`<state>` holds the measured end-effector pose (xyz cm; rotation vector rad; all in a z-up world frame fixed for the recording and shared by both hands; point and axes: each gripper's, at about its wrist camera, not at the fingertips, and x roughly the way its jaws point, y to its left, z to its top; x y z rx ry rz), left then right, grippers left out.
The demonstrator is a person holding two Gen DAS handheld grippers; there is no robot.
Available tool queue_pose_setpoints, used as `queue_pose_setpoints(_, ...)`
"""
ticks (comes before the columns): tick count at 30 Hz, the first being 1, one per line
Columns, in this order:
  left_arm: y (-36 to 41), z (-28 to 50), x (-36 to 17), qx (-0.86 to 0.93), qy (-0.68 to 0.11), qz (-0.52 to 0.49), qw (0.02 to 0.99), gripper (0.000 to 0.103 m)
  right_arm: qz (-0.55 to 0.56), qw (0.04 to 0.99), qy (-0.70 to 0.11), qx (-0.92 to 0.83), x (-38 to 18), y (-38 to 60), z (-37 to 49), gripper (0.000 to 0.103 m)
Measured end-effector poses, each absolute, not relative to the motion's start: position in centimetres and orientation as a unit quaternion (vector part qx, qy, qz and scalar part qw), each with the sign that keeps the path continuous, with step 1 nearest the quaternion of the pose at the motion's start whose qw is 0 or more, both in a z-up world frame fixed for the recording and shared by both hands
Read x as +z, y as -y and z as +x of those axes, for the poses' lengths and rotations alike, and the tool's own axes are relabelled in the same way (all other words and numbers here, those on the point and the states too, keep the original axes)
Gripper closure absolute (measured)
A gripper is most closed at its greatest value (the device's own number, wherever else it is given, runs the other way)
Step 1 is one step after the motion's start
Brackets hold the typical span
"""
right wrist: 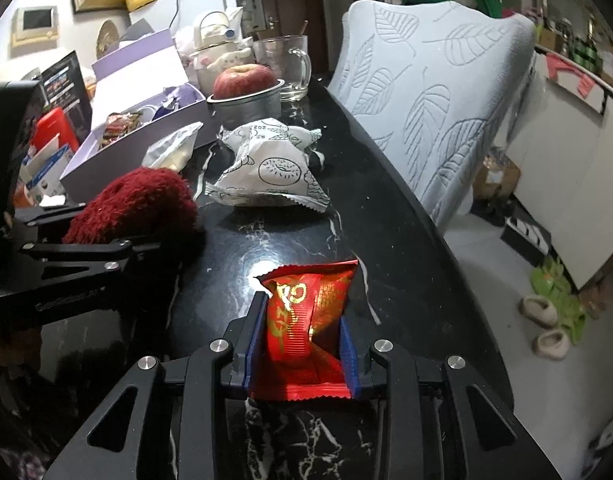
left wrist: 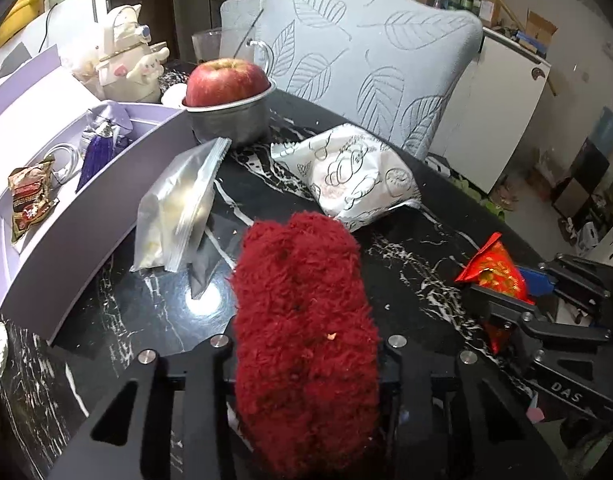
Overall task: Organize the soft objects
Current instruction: 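Lift the red plush and red snack packet off the table with both tools, then carry the red plush and red packet over the lavender box with both tools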
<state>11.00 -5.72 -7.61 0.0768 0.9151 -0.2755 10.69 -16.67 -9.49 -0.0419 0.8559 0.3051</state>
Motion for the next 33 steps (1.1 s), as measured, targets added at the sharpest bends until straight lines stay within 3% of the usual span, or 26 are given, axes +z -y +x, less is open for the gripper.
queue_pose_setpoints(33,-3.8,1.7,-2.5,-0.001,-0.378,-0.022,0.926,0.065,-0.021,0.853,-0.382,0.354,-6.6,6.3,6.7,0.071)
